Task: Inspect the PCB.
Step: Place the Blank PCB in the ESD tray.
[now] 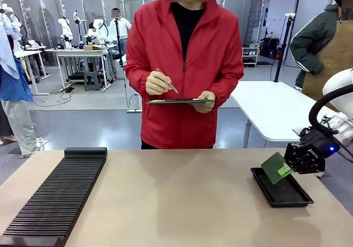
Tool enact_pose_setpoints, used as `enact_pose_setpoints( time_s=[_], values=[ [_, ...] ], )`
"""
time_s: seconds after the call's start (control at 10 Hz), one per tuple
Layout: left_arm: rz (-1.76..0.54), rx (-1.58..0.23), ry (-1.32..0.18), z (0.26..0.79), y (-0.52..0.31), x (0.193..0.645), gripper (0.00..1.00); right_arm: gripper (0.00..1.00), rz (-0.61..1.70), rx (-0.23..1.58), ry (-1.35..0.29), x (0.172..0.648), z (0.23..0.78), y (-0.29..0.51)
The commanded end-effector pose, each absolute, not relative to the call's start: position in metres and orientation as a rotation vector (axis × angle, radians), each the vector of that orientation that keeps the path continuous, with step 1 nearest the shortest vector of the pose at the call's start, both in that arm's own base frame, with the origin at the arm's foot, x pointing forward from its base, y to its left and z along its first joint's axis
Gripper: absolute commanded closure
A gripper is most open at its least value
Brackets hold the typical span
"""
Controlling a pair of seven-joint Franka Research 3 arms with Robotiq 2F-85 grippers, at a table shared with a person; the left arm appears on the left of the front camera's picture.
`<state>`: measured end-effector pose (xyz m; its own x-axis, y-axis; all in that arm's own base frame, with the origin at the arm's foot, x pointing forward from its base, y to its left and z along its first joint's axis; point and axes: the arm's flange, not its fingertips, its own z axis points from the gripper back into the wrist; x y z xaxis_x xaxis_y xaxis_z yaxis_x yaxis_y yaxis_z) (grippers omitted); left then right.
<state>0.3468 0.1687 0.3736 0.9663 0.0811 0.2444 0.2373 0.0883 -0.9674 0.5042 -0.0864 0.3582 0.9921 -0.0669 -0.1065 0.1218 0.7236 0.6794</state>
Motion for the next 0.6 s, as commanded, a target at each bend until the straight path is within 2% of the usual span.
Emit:
enact_pose_setpoints(
  time_s=[0.0,0.5],
  values=[
    [-0.122,-1.479,-0.259,0.375,0.169,0.346,0.0,0.97,-0.095,0.714,0.086,0.514,0.348,-0.09],
    [-0.122,-1.479,-0.259,0.375,0.169,0.346,0.0,0.97,-0.121,0.654,0.092,0.515,0.317,-0.084]
  ],
)
